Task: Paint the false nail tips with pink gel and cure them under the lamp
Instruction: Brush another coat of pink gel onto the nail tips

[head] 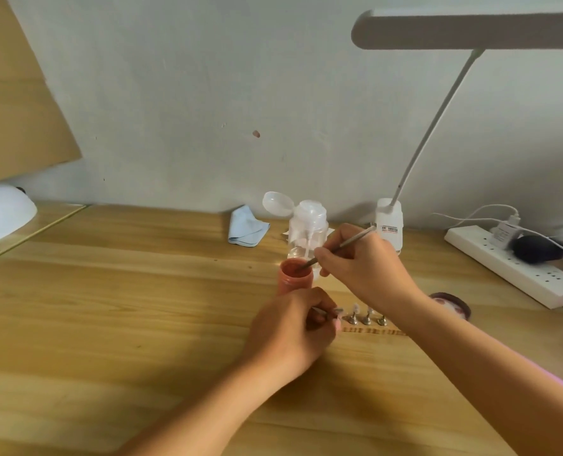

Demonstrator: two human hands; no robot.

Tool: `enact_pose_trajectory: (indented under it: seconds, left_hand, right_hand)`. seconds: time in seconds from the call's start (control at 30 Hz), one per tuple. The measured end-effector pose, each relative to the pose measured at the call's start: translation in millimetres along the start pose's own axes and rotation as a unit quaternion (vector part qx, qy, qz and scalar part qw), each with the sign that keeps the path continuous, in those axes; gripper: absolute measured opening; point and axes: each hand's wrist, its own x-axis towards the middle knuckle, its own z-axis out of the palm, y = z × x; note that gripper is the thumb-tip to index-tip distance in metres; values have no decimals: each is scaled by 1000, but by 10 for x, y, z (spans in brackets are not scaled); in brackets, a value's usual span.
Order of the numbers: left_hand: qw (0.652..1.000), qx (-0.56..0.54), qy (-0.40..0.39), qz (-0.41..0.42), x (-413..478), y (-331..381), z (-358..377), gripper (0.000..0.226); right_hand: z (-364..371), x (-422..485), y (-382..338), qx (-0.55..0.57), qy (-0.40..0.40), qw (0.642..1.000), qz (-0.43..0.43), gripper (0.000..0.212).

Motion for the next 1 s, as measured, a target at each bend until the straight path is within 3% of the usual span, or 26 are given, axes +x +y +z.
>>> enact_pose_trajectory:
  seconds: [0.27, 0.53, 0.6, 0.73, 0.83, 1.0]
  left_hand:
    - [997, 38, 39, 48, -29, 1, 27, 19]
    - [997, -26, 64, 46, -39, -4, 23, 16]
    - [997, -26, 63, 41, -52, -17, 3, 12]
    - [996, -61, 53, 31, -43, -51, -29, 3]
    - [996, -80, 44, 21, -13, -76, -17, 6]
    - [995, -98, 14, 30, 5, -134, 6, 9]
  right_hand:
    - [70, 46, -13, -63, 1, 998, -12, 17]
    - [76, 14, 15, -99, -10, 995, -27, 13]
    - [31, 0, -5, -53, 9, 998, -32, 14]
    - [-136, -295, 60, 200, 117, 972, -48, 12]
    - [-152, -696, 217, 332, 96, 937, -43, 14]
    - [-79, -977, 466, 398, 87, 913, 19, 5]
